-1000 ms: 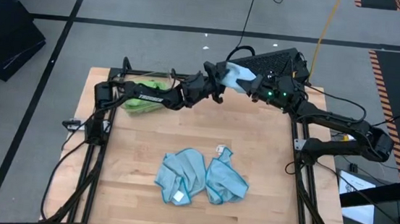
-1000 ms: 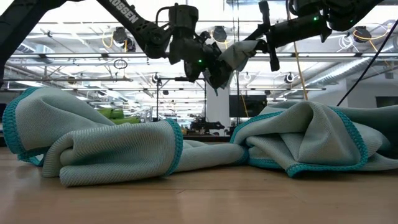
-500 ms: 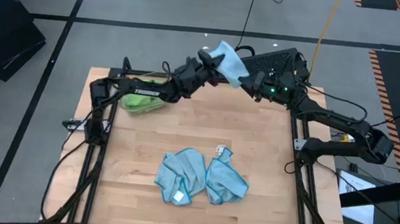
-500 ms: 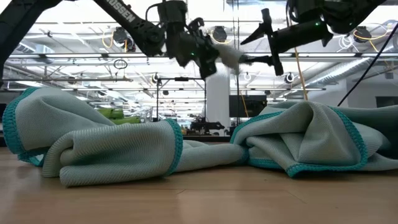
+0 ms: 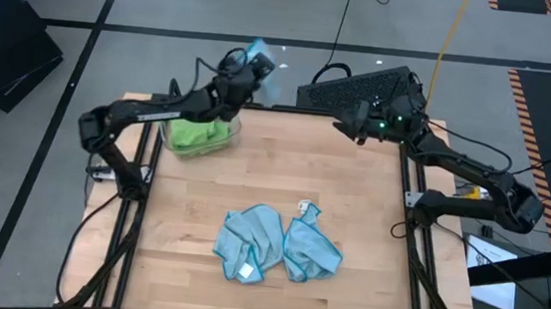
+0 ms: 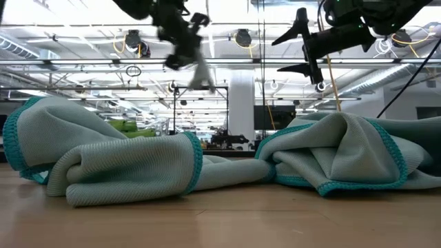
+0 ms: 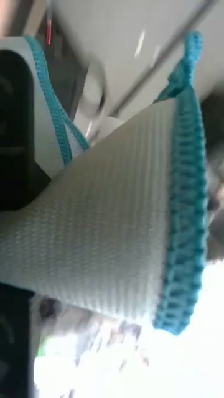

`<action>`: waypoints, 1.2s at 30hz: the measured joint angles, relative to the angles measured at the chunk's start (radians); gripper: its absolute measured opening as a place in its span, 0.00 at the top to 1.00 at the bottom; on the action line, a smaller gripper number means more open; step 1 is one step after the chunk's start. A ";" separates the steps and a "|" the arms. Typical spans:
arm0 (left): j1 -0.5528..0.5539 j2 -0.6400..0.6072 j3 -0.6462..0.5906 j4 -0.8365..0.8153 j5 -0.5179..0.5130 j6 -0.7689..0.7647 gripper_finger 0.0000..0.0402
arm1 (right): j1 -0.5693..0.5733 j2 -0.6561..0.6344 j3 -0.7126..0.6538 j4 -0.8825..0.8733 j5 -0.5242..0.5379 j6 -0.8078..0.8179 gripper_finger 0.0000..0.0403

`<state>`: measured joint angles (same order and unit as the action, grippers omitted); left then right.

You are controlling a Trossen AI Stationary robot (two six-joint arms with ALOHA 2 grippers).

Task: Fold microfiber towels
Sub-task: Stack the folded blue microfiber cloth on top of the green microfiber cloth on the transparent bin

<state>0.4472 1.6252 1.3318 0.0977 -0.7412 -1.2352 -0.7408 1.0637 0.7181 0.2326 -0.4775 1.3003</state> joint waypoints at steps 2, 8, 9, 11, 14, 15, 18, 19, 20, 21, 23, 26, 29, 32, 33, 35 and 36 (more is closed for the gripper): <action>-0.021 -0.050 -0.015 -0.161 -0.121 -0.096 0.97 | -0.013 0.000 0.000 -0.005 -0.035 0.001 0.21; -0.100 -0.140 -0.148 -0.390 -0.367 -0.372 0.97 | -0.039 0.000 0.000 -0.006 -0.081 0.019 0.21; -0.110 -0.144 -0.183 -0.379 -0.372 -0.408 0.97 | -0.044 0.000 0.000 -0.006 -0.083 0.018 0.21; -0.122 -0.146 -0.247 -0.376 -0.393 -0.497 0.97 | -0.057 0.000 0.000 -0.007 -0.090 0.016 0.21; -0.131 -0.147 -0.343 -0.319 -0.465 -0.614 0.97 | -0.079 0.001 0.000 -0.006 -0.104 0.017 0.21; -0.131 -0.148 -0.378 -0.295 -0.490 -0.644 0.97 | -0.087 0.001 0.000 -0.006 -0.104 0.019 0.21; -0.121 -0.147 -0.476 -0.232 -0.526 -0.739 0.97 | -0.109 0.001 0.000 -0.006 -0.127 0.022 0.21; -0.117 -0.147 -0.504 -0.215 -0.528 -0.770 0.97 | -0.116 0.001 0.000 -0.005 -0.138 0.022 0.21; -0.114 -0.147 -0.531 -0.200 -0.528 -0.798 0.97 | -0.124 0.001 0.000 -0.005 -0.155 0.022 0.21; -0.112 -0.147 -0.556 -0.192 -0.529 -0.826 0.97 | -0.130 0.001 0.000 -0.006 -0.160 0.021 0.21; -0.111 -0.147 -0.595 -0.191 -0.530 -0.882 0.97 | -0.141 0.001 0.000 -0.006 -0.181 0.019 0.21; -0.112 -0.147 -0.633 -0.188 -0.562 -0.963 0.97 | -0.158 0.001 0.000 -0.005 -0.207 0.016 0.21; -0.109 -0.167 -0.647 -0.136 -0.587 -0.956 0.97 | -0.167 0.001 0.000 -0.005 -0.208 0.016 0.21; -0.106 -0.168 -0.646 -0.106 -0.595 -0.893 0.97 | -0.173 0.001 0.000 -0.005 -0.209 0.016 0.21; -0.106 -0.167 -0.647 -0.106 -0.596 -0.869 0.97 | -0.175 0.001 0.000 -0.005 -0.209 0.016 0.21; -0.100 -0.168 -0.647 -0.100 -0.605 -0.841 0.96 | -0.175 0.001 0.000 -0.005 -0.209 0.018 0.21; -0.099 -0.168 -0.646 -0.107 -0.607 -0.831 0.96 | -0.175 0.001 0.000 -0.005 -0.209 0.018 0.21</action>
<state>0.3484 1.4570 0.6857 -0.0096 -1.3479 -2.0666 -0.9161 1.0649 0.7182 0.2279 -0.6861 1.3181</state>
